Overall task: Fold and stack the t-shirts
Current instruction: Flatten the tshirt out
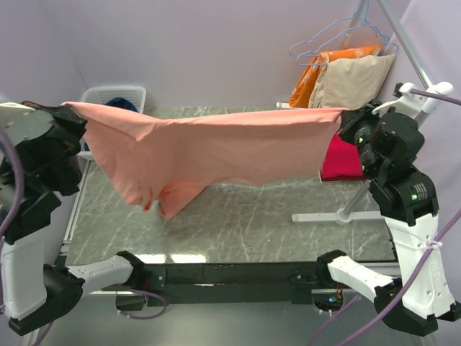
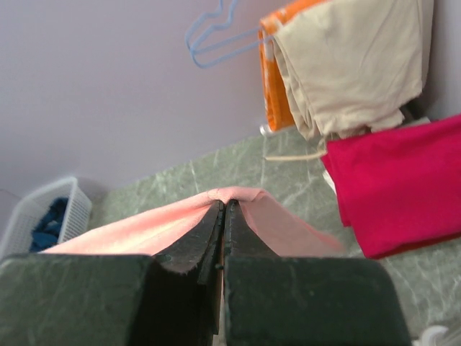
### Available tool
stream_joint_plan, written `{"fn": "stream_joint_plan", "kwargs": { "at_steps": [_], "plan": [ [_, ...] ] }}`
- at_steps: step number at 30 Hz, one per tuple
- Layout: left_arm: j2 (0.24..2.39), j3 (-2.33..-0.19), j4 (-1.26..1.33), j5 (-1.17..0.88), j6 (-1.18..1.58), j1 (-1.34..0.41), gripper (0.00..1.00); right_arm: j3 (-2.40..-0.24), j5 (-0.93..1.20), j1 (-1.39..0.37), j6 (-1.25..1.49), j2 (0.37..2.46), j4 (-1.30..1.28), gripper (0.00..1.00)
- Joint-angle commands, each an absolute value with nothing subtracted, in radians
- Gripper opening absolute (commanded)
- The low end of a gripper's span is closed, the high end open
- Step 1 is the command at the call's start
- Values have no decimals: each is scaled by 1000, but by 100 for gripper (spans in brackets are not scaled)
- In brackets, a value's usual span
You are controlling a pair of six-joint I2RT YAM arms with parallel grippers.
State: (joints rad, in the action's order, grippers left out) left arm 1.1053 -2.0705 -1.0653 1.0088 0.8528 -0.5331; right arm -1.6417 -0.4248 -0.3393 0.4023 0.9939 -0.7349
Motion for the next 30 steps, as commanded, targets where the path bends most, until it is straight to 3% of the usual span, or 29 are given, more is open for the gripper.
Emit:
{"fn": "stream_joint_plan", "kwargs": {
  "at_steps": [1,7,16,22,30],
  "plan": [
    [1085,-2128,-940,1060,712,-526,1,-1717,-437,-331,377,963,-696,0],
    [1022,-1954,-616,954,608,-528,1,-1622,-402,-330,400,933,-672,0],
    [1198,-1997,-368,908,468,-526,1,-1545,-350,-330,437,995,-589,0],
    [1272,-2077,-337,900,430,-526,1,-1588,-334,-330,425,1040,-572,0],
    [1177,-2134,-382,873,425,-526,1,-1597,-285,-328,414,942,-606,0]
  ]
}}
